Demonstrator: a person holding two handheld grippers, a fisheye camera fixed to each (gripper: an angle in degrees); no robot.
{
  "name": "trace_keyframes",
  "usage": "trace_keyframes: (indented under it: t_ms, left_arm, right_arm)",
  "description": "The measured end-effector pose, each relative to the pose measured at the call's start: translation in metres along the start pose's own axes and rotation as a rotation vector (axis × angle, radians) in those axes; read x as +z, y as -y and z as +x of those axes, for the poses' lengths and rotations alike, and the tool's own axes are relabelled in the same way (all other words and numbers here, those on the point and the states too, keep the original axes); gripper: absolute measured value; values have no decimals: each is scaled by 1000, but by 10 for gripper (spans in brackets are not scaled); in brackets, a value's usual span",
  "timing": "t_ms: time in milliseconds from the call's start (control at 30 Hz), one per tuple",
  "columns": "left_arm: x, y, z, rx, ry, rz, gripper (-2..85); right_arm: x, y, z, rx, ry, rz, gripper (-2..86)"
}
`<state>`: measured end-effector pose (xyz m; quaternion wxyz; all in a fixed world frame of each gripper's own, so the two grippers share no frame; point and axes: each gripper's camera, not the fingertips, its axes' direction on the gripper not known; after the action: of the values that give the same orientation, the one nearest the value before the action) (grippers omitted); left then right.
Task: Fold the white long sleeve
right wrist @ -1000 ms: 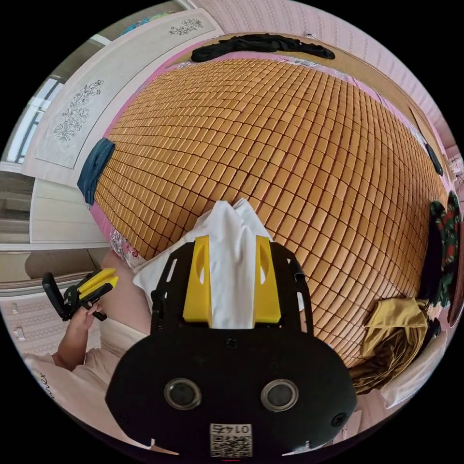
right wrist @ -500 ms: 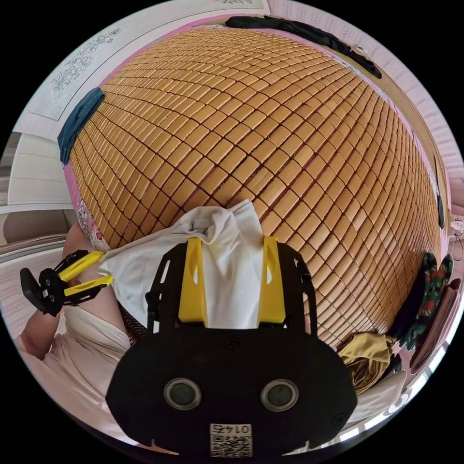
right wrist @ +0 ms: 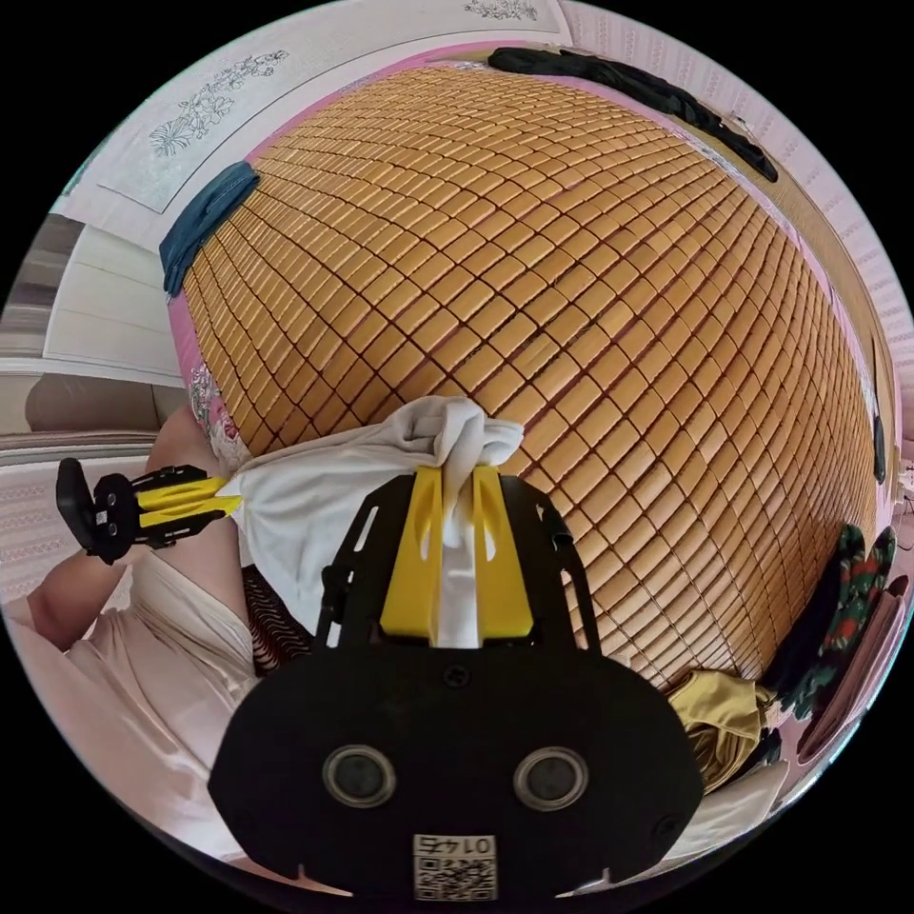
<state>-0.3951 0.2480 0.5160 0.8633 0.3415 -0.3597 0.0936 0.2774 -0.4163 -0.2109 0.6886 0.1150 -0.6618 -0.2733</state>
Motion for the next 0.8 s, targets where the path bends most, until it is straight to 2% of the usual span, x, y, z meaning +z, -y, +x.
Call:
trace_keyframes:
  t_ms: [233,367,567,633,800]
  left_arm:
    - [-55,-54,17,145,26,194,-1]
    - [-83,-83,16,116,26,267,0]
    - [-130,-134,-8,25,95,406,-2]
    - [-151,-160,-30,-68,90,462,-2]
    - [-196,-215,-89,-251,99,578,-3]
  right_arm:
    - [-72,-71,-25,-66,55,279,49]
    - [-103,-107,-58,-115,36,391,49]
    - [-136,-110,-116,-202,35,503,48]
    - [-143,-99,-138,-259,43,518,47]
    - [-166,-26,-221,-518,87,511,45]
